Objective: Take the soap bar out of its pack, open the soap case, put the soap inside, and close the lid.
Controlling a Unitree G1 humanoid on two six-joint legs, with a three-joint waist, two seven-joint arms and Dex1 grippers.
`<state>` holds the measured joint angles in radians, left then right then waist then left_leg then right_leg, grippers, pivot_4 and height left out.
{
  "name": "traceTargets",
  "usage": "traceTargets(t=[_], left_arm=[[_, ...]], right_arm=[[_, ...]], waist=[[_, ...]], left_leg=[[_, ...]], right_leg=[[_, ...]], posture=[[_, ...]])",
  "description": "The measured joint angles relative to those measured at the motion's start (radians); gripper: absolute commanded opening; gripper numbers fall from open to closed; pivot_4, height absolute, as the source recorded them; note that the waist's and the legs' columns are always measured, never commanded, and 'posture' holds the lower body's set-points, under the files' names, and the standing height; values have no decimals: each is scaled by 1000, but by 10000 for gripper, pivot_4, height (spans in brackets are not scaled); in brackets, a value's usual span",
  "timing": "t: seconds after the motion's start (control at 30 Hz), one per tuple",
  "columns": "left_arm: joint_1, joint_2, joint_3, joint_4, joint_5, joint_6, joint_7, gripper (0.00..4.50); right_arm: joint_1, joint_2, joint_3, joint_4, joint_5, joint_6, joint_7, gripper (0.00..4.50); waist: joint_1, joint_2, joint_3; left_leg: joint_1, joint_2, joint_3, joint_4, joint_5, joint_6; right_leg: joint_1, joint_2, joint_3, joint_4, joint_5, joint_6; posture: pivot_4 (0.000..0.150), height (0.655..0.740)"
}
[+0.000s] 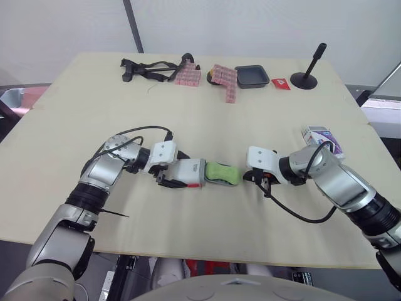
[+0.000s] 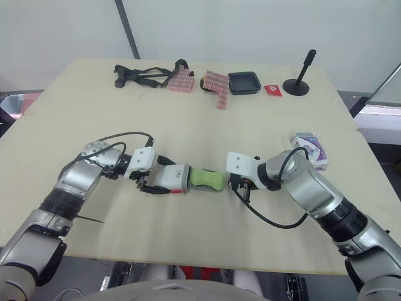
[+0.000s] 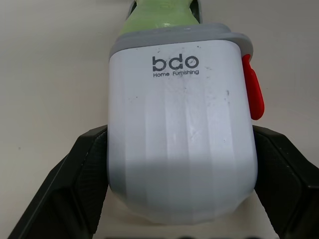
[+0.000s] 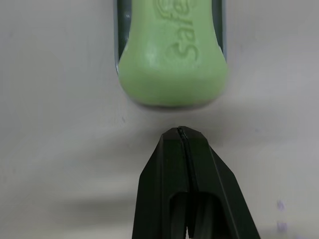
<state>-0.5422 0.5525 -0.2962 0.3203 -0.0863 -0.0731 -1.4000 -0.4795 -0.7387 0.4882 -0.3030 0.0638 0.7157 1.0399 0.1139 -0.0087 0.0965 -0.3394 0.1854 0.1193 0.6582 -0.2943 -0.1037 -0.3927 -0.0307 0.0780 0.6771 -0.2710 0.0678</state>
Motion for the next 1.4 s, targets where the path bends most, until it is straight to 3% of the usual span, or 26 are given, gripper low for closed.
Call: traceTargets(t=[1.4], left_arm=[[-1,-1,2,7,0,-1,6,36299]], right_arm=[[-129,214,68,44,-2,44,-11,147]], waist=[[-3,1,0]], left_leg=[[4,0,0,-1,0,0]], right_leg=[[0,-1,-1,-1,0,0]], posture=[[1500,7400]])
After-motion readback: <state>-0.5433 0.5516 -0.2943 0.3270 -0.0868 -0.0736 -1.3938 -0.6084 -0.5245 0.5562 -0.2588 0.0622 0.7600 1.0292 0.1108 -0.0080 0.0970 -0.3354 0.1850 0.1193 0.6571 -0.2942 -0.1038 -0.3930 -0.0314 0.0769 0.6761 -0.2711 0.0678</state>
